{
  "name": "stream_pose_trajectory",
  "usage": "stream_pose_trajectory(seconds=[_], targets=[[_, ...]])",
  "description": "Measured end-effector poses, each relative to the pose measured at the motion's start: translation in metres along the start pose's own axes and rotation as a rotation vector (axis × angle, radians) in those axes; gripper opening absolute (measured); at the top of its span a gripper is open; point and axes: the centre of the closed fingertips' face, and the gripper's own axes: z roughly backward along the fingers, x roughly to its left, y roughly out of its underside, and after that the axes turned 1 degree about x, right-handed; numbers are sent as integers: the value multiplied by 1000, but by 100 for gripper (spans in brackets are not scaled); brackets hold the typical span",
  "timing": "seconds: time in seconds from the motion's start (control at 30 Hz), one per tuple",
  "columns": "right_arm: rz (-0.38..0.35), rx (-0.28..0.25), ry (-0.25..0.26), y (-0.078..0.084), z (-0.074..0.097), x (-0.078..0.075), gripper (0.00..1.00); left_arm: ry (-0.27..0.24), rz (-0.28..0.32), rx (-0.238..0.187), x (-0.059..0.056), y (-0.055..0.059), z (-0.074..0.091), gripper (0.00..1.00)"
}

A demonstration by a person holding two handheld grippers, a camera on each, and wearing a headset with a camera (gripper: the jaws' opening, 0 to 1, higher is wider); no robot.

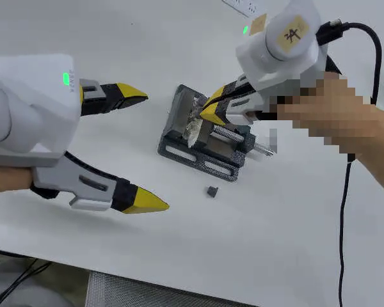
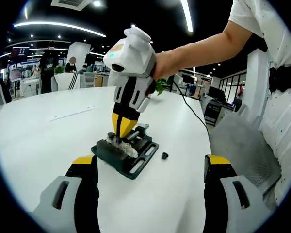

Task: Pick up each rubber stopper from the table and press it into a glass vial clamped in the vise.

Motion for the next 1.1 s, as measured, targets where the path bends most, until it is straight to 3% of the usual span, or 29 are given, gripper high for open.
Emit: stream_pose_trajectory(seconds=[0.1, 0.23, 0.5, 1.1], targets=[[29, 25, 4, -1, -1, 1, 0, 0, 2, 0, 0, 0, -1, 89], [4, 26, -11, 0, -2, -5, 0, -1, 2, -3, 1, 0, -2, 89], [25, 64, -23, 0, -3, 2, 0, 0, 3, -14, 2, -3, -4, 89], [27, 75, -13, 0, -6, 0, 0, -18, 11, -32, 6, -4, -1, 86]])
